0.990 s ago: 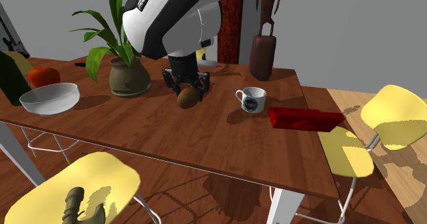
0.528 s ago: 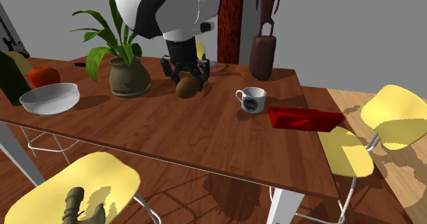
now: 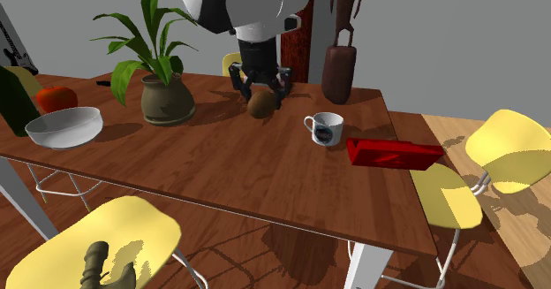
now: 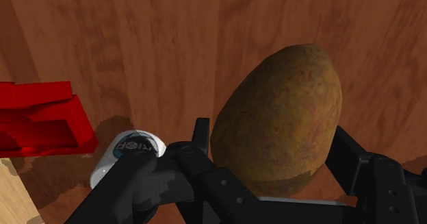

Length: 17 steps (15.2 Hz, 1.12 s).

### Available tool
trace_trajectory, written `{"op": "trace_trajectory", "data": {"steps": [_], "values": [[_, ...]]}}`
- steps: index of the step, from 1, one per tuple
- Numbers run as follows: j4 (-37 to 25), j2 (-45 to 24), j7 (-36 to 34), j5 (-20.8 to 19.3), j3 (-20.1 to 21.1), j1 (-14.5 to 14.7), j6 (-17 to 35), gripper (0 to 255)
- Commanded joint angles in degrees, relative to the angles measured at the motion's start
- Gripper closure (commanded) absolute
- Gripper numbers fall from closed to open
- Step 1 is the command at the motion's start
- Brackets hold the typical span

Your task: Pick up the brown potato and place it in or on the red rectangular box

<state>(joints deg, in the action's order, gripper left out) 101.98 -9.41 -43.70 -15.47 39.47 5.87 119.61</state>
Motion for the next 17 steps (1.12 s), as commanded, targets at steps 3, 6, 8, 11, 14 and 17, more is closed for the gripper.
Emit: {"op": "trace_trajectory", "data": {"steps": [3, 6, 8, 11, 14, 17], "values": [[3.29, 3.17, 7.05, 3.58, -1.79, -4.39, 1.95, 255], [4.39, 4.26, 11.79, 5.40, -3.35, -6.99, 2.81, 255], [4.77, 4.65, 14.85, 6.39, -4.42, -8.61, 3.22, 255], [4.82, 4.76, 19.26, 7.58, -6.09, -10.85, 3.63, 255], [4.24, 4.30, 23.45, 8.43, -7.74, -12.98, 3.80, 255], [3.04, 3.32, 27.41, 8.99, -9.30, -15.02, 3.73, 255]]}}
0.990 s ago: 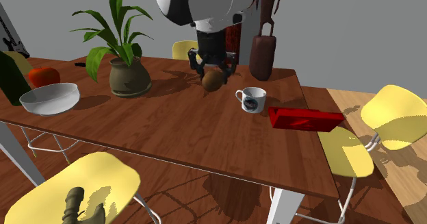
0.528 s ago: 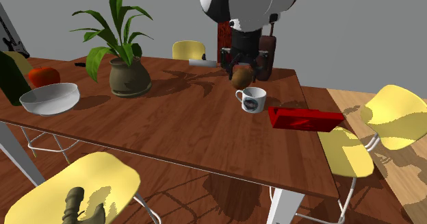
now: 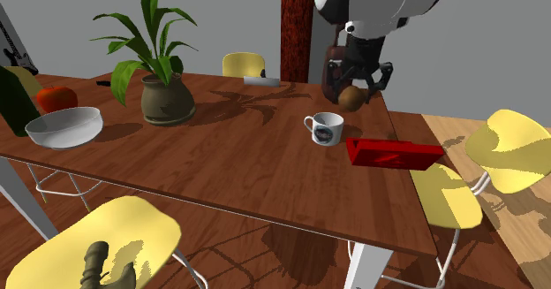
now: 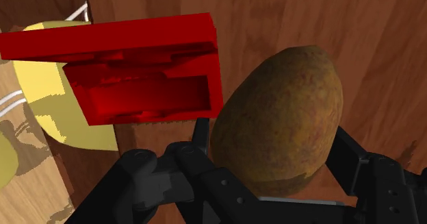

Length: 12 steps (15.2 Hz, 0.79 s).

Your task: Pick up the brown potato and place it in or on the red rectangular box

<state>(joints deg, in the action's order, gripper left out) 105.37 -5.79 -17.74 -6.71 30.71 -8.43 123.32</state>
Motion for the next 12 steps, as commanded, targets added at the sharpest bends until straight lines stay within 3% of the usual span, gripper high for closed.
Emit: {"op": "trace_trajectory", "data": {"steps": [1, 9, 12], "values": [[-0.89, -0.74, 2.73, 0.35, -1.05, -1.37, -0.07, 255], [-8.40, -6.59, 12.54, 0.56, -4.89, -6.44, -1.88, 255], [-6.58, -6.99, 12.33, 0.26, -4.96, -6.46, 0.29, 255]]}}
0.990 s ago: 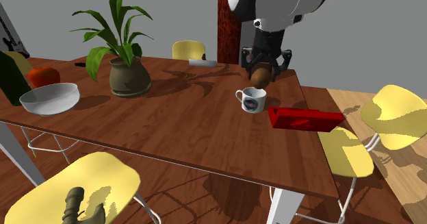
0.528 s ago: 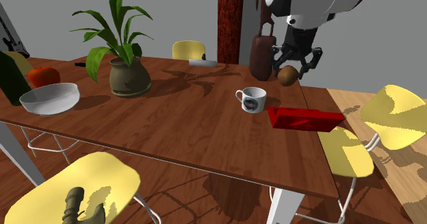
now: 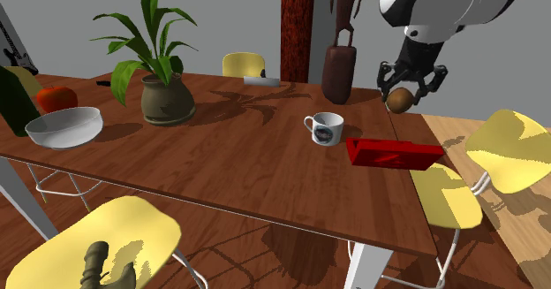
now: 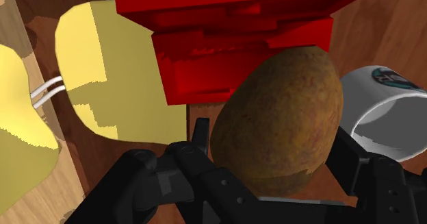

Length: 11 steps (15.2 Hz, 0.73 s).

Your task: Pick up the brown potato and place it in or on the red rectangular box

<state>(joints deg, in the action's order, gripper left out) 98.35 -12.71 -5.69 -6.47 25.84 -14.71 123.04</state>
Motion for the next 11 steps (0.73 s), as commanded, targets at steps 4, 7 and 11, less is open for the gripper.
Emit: {"op": "trace_trajectory", "data": {"steps": [4, 7, 11], "values": [[2.66, -0.79, -0.06, -0.49, -0.25, -0.12, 3.41, 255], [4.16, -1.45, -0.37, -0.95, -0.40, -0.04, 5.51, 255], [6.00, -2.51, -0.87, -1.70, -0.66, 0.12, 8.30, 255]]}}
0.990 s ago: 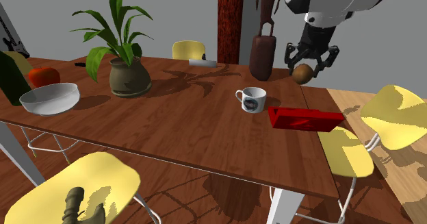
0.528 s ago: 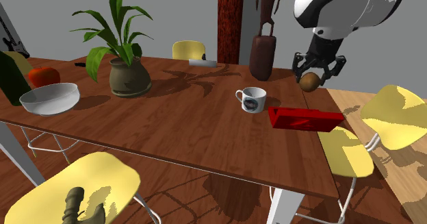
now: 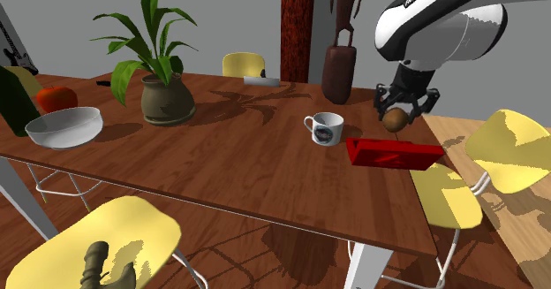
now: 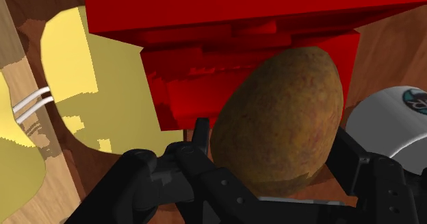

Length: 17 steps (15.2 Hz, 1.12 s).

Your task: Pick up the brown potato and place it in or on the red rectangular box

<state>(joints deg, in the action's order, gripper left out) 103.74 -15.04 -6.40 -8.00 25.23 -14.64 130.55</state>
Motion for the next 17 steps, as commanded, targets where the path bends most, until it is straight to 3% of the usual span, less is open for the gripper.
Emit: {"op": "trace_trajectory", "data": {"steps": [1, 8, 9, 14, 17], "values": [[0.61, -0.17, -0.15, -0.17, -0.05, 0.05, 0.80, 255], [0.60, -0.18, -0.16, -0.17, -0.05, 0.05, 0.79, 255], [0.60, -0.18, -0.16, -0.17, -0.05, 0.05, 0.79, 0], [0.60, -0.18, -0.16, -0.17, -0.05, 0.05, 0.79, 0], [-0.60, 3.34, 1.17, 1.94, 0.55, -0.74, -3.58, 0]]}}
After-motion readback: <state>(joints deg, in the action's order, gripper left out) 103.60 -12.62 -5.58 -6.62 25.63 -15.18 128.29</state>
